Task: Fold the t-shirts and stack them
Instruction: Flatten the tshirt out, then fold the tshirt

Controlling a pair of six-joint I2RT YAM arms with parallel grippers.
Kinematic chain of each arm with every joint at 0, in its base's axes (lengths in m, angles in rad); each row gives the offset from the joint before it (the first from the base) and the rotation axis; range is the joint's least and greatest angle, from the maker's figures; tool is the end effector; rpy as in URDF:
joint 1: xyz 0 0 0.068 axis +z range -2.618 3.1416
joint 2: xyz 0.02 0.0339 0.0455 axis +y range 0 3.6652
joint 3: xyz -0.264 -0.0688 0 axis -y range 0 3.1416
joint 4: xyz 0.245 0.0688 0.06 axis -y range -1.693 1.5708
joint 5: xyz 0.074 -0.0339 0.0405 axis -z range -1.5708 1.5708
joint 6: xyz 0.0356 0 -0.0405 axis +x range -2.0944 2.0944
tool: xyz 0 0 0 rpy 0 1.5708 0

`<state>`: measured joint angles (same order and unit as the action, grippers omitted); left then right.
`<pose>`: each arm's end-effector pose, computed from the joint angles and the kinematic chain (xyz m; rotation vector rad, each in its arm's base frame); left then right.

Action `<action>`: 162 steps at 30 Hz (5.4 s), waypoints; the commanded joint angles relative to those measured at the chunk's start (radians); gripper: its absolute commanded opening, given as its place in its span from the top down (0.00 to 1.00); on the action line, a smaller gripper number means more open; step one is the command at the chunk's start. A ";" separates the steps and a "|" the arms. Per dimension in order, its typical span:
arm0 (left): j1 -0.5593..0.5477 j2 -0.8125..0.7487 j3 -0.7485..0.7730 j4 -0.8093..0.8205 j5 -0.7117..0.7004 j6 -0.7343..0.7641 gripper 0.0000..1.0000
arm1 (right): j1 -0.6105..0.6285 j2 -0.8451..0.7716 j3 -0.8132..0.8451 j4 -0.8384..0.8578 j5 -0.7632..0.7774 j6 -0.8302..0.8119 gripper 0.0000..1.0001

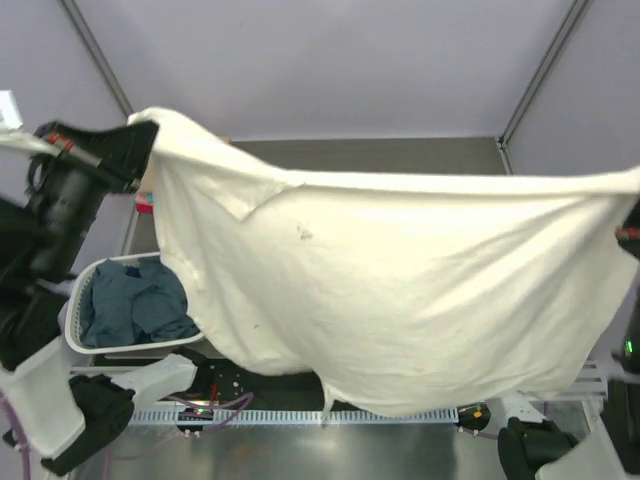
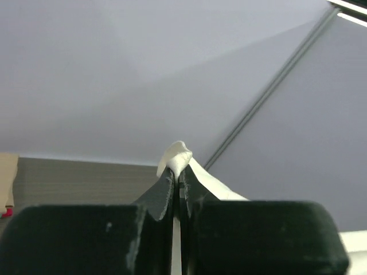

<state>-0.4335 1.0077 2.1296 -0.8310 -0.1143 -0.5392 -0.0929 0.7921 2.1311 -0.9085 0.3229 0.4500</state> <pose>0.0345 -0.0115 0.6149 -0.1705 1.3087 -0.7596 -0.0704 -0.0048 0.5986 0.5790 1.0108 0.1318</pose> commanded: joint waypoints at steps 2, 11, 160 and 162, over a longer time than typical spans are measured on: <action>0.002 0.336 0.123 -0.098 -0.113 0.053 1.00 | 0.005 0.406 -0.097 -0.056 0.099 -0.073 0.99; 0.273 1.220 0.541 -0.419 0.225 -0.012 0.07 | -0.056 1.056 -0.057 -0.129 0.036 -0.092 0.00; -0.508 0.114 -1.404 0.230 0.130 -0.390 1.00 | -0.442 0.150 -1.761 0.450 0.010 0.484 0.56; -0.508 0.092 -1.406 0.211 0.120 -0.401 1.00 | -0.444 0.157 -1.769 0.473 0.001 0.475 0.74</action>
<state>-0.9466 1.1450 0.7128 -0.5991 0.0116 -0.9195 -0.5323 0.9340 0.3813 -0.5053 0.3317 0.9375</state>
